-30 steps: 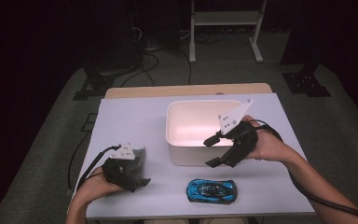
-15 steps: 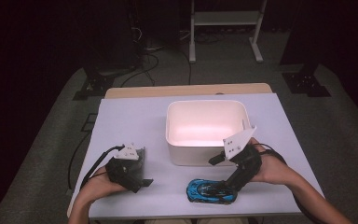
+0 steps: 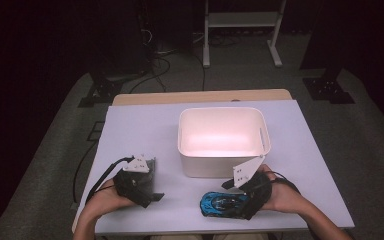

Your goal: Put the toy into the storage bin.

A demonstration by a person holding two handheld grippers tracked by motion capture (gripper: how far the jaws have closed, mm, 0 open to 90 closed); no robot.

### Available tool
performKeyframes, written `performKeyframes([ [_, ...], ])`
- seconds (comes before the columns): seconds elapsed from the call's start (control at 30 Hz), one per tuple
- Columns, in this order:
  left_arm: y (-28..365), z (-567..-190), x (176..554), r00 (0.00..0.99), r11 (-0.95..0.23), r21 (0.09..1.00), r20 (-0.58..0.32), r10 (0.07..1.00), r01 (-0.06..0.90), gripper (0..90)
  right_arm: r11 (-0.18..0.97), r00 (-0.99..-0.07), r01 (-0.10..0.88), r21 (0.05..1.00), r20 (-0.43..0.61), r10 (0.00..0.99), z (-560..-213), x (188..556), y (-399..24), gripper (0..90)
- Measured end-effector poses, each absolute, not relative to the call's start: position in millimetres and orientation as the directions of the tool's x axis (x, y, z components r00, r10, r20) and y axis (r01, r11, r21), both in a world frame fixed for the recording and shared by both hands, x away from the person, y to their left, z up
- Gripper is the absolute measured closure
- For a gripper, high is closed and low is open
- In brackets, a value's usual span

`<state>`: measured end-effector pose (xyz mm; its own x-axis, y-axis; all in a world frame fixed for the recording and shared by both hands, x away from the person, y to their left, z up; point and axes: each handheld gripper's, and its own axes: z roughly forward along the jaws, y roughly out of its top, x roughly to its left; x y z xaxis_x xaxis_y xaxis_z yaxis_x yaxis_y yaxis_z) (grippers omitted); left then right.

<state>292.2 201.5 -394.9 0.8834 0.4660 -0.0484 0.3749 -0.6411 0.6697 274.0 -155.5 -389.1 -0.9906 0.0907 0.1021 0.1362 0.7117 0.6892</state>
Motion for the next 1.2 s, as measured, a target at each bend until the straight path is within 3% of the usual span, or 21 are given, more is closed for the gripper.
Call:
performKeyframes([
  [1.2, 203.1, -395.3, 290.5, 0.884, -0.633, 0.675, -0.062, 0.463, 0.379, 4.5, 0.759, -0.984, 0.167, 0.63, 0.054, 0.171, -442.0, 278.1, -145.6, 16.6],
])
